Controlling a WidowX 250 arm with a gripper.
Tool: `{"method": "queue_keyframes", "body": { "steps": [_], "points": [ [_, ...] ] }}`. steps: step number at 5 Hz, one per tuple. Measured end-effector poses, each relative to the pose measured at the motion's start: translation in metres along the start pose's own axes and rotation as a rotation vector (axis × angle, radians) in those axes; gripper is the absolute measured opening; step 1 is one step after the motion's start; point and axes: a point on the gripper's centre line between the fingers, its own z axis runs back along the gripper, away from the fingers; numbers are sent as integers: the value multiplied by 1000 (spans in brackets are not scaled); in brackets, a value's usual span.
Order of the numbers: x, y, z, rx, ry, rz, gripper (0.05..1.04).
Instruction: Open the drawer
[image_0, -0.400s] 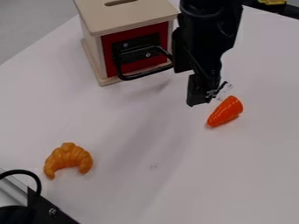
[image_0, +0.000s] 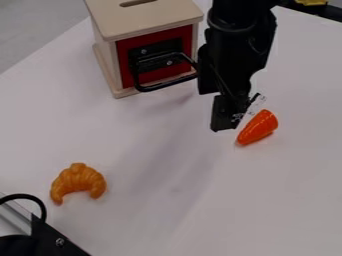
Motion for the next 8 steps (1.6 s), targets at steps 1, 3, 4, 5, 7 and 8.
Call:
{"method": "queue_keyframes", "body": {
  "steps": [1, 3, 4, 5, 7, 8],
  "points": [
    [-5, 14, -4, -1, 12, 45, 997],
    [-13, 50, -23, 2, 31, 125, 998],
    [-10, 62, -35, -2, 41, 107, 998],
    [-9, 75, -43, 18, 44, 111, 997],
    [-7, 95, -59, 42, 38, 131, 998],
    [-12, 105, -69, 29, 34, 170, 998]
  ]
}}
